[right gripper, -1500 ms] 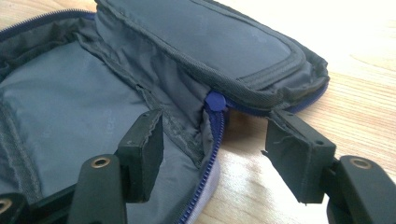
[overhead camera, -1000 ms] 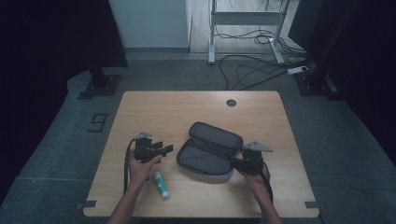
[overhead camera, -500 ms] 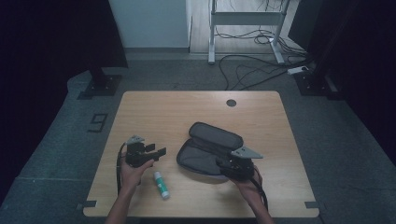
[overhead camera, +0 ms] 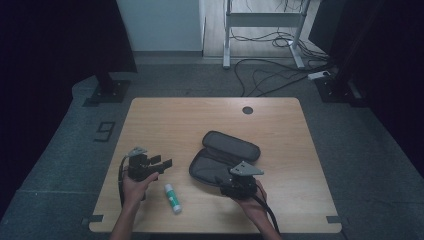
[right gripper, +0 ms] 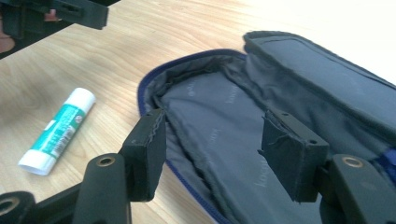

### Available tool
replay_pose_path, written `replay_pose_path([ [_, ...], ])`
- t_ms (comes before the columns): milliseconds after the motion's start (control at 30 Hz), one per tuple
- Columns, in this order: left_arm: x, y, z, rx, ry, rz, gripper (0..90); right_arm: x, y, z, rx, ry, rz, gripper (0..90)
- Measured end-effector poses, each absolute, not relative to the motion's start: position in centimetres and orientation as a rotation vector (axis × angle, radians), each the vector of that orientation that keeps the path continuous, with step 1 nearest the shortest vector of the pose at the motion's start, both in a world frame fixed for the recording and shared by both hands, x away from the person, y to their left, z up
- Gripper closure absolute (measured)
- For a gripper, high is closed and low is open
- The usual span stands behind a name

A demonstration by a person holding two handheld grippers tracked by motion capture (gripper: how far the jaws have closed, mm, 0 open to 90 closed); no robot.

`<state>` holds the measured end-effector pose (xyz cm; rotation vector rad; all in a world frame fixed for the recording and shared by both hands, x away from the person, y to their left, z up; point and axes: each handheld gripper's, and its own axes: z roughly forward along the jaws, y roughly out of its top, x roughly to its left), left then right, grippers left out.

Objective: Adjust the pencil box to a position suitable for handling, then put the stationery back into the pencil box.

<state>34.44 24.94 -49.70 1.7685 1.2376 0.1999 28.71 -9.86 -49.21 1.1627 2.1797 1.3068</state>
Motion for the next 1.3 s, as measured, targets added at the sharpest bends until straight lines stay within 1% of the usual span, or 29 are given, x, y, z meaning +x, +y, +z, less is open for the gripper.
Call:
replay_pose_path([
  [567,34.4,25.9,-49.8,1.751,1.257,0.195,36.1,28.1,-6.8,-49.3,1.097,2.233,1.345,40.7],
  [1300,34.1,26.3,-49.6,1.742,1.256,0.195,36.2,27.4,-0.6,-50.2,0.989,2.355,1.374,42.2],
])
